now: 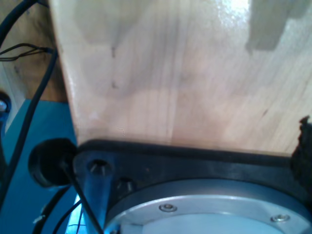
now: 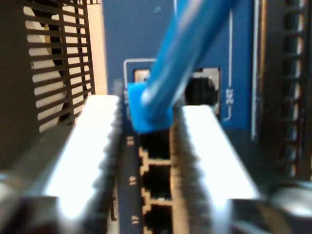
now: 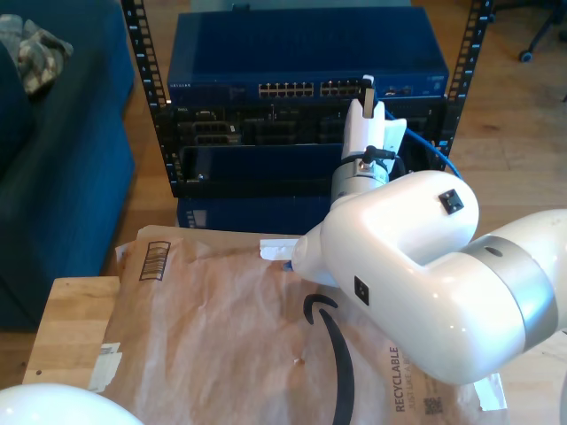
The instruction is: Grab the cable and plug it in
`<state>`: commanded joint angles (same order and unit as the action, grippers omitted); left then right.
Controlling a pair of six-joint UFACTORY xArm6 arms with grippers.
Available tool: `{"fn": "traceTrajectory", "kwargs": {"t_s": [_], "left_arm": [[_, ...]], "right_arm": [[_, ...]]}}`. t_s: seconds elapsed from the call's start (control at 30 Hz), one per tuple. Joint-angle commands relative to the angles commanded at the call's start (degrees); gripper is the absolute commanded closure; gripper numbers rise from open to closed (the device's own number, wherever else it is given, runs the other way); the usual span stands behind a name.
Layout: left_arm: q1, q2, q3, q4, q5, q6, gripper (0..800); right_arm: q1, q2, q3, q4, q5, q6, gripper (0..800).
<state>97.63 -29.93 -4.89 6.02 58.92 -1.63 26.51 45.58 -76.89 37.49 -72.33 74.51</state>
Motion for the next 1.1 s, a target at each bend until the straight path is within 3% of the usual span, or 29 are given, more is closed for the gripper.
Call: {"fn": "traceTrajectory", "kwargs": {"t_s": [0.17, 0.33, 0.43, 0.57, 0.73, 0.9, 1.0, 1.1], "left_arm": [[0.0, 0.0, 0.0, 0.0, 0.0, 0.0, 0], [0.0, 0.0, 0.0, 0.0, 0.0, 0.0, 0], [0.0, 0.0, 0.0, 0.0, 0.0, 0.0, 0], [0.0, 0.0, 0.0, 0.0, 0.0, 0.0, 0], [0.0, 0.0, 0.0, 0.0, 0.0, 0.0, 0], [0.0, 0.1, 0.0, 0.0, 0.0, 0.0, 0], [0.0, 0.0, 0.0, 0.0, 0.0, 0.0, 0], [0.0, 0.1, 0.0, 0.0, 0.0, 0.0, 0]], "right_arm": [[0.0, -5.5, 6.9, -0.1, 0.0, 0.1, 333], [-0.3, -13.5, 18.2, -3.7, 3.3, 0.1, 326], [-0.5, -20.2, 27.0, -6.1, 9.5, 0.1, 253], [-2.0, -29.2, 34.1, -11.1, 21.5, -0.2, 172], [-6.5, -41.4, 41.2, -14.6, 34.7, -4.4, 160], [-13.8, -55.1, 44.2, -18.3, 57.5, -12.5, 4], [-19.2, -62.3, 44.1, -21.3, 71.8, -16.4, 4], [-25.8, -68.4, 44.2, -28.9, 85.1, -17.6, 4]]}}
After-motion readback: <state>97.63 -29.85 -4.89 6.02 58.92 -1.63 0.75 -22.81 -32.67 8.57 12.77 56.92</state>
